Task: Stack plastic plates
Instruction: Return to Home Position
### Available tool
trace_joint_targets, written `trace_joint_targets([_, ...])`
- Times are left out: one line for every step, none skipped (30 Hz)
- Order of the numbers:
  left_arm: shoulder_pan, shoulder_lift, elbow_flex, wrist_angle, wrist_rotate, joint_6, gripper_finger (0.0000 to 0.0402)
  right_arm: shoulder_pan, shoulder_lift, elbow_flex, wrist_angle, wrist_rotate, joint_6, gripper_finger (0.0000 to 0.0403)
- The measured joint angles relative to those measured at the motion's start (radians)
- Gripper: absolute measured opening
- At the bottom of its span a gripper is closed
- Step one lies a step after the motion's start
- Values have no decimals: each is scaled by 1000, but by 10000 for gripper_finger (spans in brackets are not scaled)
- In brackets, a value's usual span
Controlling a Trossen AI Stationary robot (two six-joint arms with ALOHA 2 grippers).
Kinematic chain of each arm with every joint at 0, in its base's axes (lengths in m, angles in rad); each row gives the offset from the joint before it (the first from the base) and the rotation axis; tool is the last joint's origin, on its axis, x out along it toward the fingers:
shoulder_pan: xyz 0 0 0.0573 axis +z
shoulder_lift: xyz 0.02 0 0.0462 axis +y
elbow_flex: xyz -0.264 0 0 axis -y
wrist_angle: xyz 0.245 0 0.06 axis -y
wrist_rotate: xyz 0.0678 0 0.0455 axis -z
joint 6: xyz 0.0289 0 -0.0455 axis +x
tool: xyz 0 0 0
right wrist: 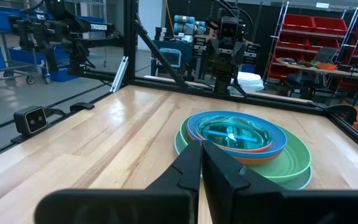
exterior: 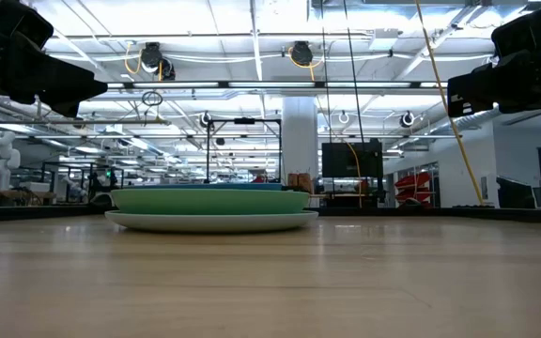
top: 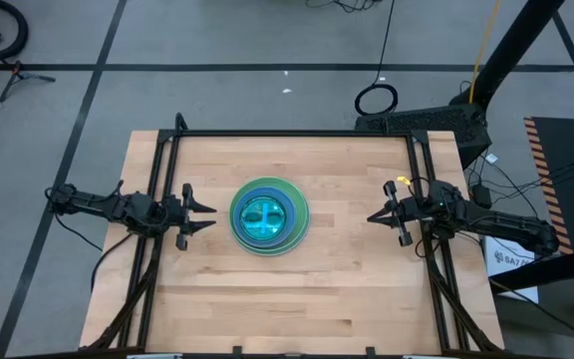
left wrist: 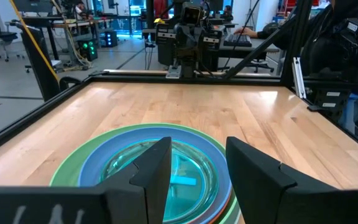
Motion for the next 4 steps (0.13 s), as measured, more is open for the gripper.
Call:
trace_joint_targets([0,0,0,0,0,0,159,0,0,0,0,0,0,11])
trace_joint_targets([0,0,0,0,0,0,159,0,0,0,0,0,0,11])
trace_joint_targets([0,0,0,0,0,0,159,0,0,0,0,0,0,11])
trace_joint_targets([0,0,0,0,0,0,159,0,0,0,0,0,0,11])
